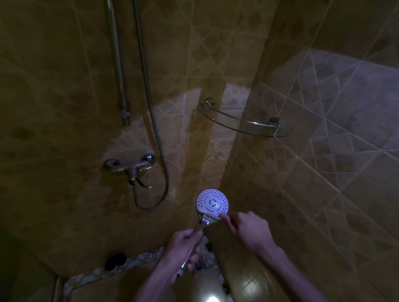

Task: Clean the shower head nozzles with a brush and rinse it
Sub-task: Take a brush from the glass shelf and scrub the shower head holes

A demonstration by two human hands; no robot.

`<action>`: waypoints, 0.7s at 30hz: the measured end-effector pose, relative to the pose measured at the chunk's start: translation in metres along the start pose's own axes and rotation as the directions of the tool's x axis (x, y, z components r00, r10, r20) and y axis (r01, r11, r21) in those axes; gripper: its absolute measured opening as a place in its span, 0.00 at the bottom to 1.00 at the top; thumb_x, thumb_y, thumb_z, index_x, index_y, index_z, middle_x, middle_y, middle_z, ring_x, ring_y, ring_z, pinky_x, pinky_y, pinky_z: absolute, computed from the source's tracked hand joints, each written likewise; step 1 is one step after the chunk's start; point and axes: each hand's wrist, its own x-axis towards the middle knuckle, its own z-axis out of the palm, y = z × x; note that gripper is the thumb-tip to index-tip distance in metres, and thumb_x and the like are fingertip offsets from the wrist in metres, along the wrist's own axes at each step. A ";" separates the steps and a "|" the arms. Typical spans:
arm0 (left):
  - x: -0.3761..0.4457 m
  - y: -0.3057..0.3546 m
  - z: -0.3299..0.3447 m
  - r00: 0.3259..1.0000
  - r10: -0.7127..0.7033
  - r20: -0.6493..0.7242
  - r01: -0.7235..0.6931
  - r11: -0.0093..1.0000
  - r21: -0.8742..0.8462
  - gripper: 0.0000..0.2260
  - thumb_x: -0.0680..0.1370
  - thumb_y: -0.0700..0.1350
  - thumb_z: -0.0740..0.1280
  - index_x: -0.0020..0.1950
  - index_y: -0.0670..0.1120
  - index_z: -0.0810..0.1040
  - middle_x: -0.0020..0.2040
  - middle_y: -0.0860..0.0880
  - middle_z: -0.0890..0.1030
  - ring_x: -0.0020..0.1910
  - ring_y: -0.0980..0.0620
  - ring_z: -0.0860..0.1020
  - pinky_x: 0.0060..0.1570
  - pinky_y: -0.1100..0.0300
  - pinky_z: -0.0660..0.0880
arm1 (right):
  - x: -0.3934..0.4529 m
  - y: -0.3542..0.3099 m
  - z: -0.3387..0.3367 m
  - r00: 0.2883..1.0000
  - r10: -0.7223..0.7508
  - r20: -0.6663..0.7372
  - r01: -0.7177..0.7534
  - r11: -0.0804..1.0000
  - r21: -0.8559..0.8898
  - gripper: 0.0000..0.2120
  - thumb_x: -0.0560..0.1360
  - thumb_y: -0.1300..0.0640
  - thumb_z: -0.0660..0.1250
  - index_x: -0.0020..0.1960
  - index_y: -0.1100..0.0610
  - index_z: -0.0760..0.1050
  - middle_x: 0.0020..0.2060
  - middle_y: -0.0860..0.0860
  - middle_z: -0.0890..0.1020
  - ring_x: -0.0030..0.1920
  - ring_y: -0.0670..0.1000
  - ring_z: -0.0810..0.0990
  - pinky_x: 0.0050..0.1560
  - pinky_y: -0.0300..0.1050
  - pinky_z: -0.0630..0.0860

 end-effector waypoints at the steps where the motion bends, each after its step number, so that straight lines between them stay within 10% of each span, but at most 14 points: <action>1: 0.000 0.000 0.000 1.000 -0.002 0.004 0.002 1.000 0.001 0.09 0.80 0.46 0.65 0.41 0.45 0.74 0.30 0.47 0.71 0.20 0.55 0.66 0.18 0.68 0.62 | 0.003 0.006 -0.002 0.999 0.031 -0.011 -0.031 0.999 0.020 0.32 0.75 0.29 0.42 0.42 0.49 0.76 0.26 0.47 0.76 0.32 0.49 0.81 0.26 0.40 0.68; 5: -0.001 -0.001 0.002 1.000 -0.008 0.011 0.007 1.000 0.018 0.09 0.79 0.47 0.65 0.41 0.46 0.75 0.30 0.47 0.72 0.21 0.55 0.66 0.19 0.67 0.62 | 0.020 0.022 -0.021 0.976 0.217 0.004 -0.214 0.959 0.184 0.24 0.79 0.37 0.52 0.43 0.50 0.80 0.26 0.46 0.74 0.35 0.50 0.82 0.29 0.40 0.66; 11: 0.001 -0.002 0.000 1.000 -0.022 -0.014 0.022 1.000 0.018 0.08 0.80 0.47 0.65 0.43 0.44 0.75 0.29 0.48 0.72 0.20 0.55 0.66 0.19 0.68 0.61 | -0.016 -0.002 0.007 1.000 0.015 0.002 -0.015 0.998 0.054 0.29 0.75 0.30 0.41 0.50 0.45 0.75 0.36 0.49 0.84 0.40 0.51 0.84 0.32 0.43 0.74; 18: 0.000 0.004 0.002 1.000 -0.012 0.010 0.012 1.000 0.005 0.07 0.79 0.46 0.65 0.45 0.44 0.75 0.28 0.49 0.72 0.20 0.55 0.66 0.19 0.68 0.60 | 0.026 0.026 -0.021 0.977 0.196 0.085 -0.214 0.922 0.323 0.22 0.81 0.42 0.53 0.45 0.54 0.80 0.36 0.53 0.84 0.40 0.54 0.84 0.38 0.43 0.72; 21: 0.001 0.005 0.000 1.000 -0.024 -0.005 0.024 1.000 -0.012 0.07 0.80 0.46 0.65 0.47 0.42 0.75 0.27 0.48 0.72 0.19 0.55 0.66 0.18 0.69 0.61 | 0.003 0.017 -0.002 0.987 0.160 0.030 -0.163 0.969 0.184 0.22 0.79 0.35 0.50 0.48 0.46 0.78 0.34 0.51 0.83 0.38 0.52 0.83 0.34 0.43 0.72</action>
